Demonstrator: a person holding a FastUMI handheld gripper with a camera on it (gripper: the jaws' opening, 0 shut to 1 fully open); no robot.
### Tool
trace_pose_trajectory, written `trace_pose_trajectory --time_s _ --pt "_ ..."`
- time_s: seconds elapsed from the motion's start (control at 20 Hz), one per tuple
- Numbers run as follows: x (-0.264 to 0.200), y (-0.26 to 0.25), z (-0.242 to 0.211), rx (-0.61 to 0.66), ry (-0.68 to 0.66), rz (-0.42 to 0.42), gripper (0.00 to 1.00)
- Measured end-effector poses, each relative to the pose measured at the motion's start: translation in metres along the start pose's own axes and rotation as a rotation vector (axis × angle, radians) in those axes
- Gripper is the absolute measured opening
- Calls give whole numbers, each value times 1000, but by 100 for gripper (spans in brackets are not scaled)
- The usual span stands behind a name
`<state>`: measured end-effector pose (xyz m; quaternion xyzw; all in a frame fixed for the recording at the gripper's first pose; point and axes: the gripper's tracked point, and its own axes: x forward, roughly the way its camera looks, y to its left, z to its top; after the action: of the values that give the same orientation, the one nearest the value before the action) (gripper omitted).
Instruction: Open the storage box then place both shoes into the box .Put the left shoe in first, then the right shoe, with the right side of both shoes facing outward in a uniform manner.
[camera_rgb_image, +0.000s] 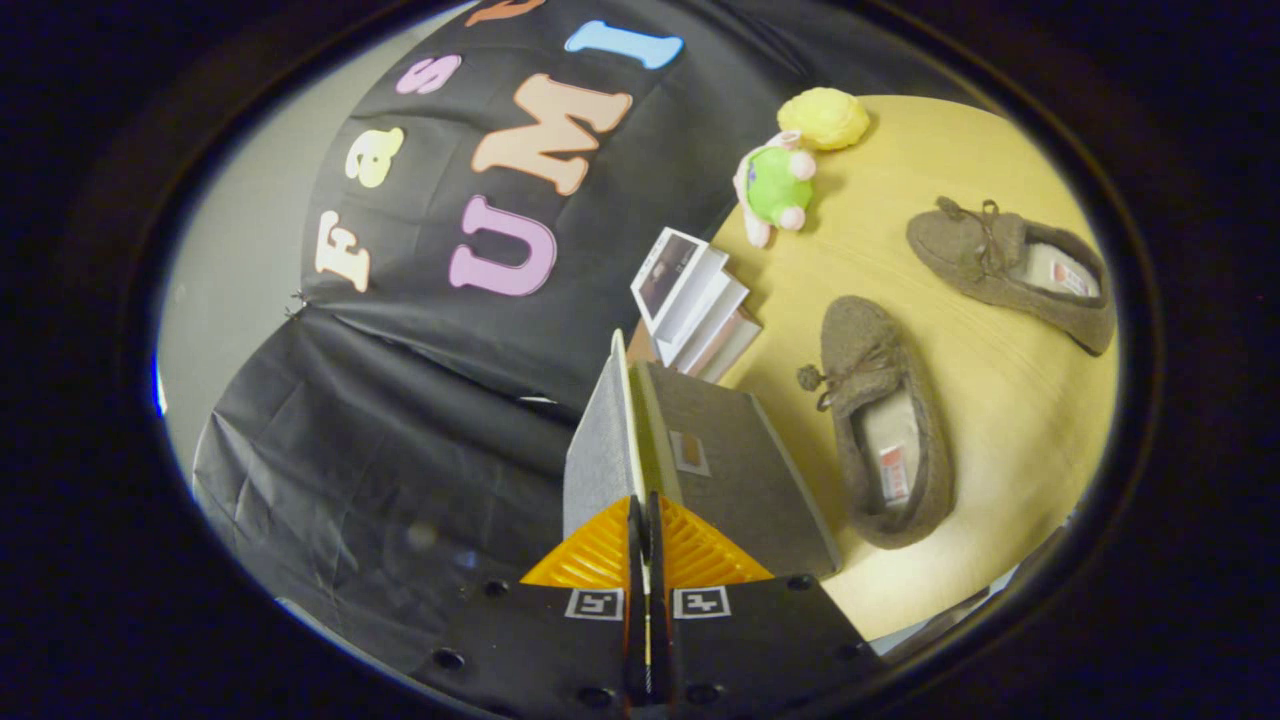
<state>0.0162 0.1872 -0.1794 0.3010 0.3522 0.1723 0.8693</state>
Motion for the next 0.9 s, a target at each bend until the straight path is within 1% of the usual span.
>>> trace_pose_trajectory --time_s 0.15,0.3,0.45,0.7,0.9 --pt "-9 34 4 -35 -19 53 4" --pt "-16 85 0 -51 -22 137 4" --pt "-17 132 -11 -132 -1 198 5" --pt "2 188 -45 -199 53 268 5" --pt "23 219 -73 -196 105 300 5"
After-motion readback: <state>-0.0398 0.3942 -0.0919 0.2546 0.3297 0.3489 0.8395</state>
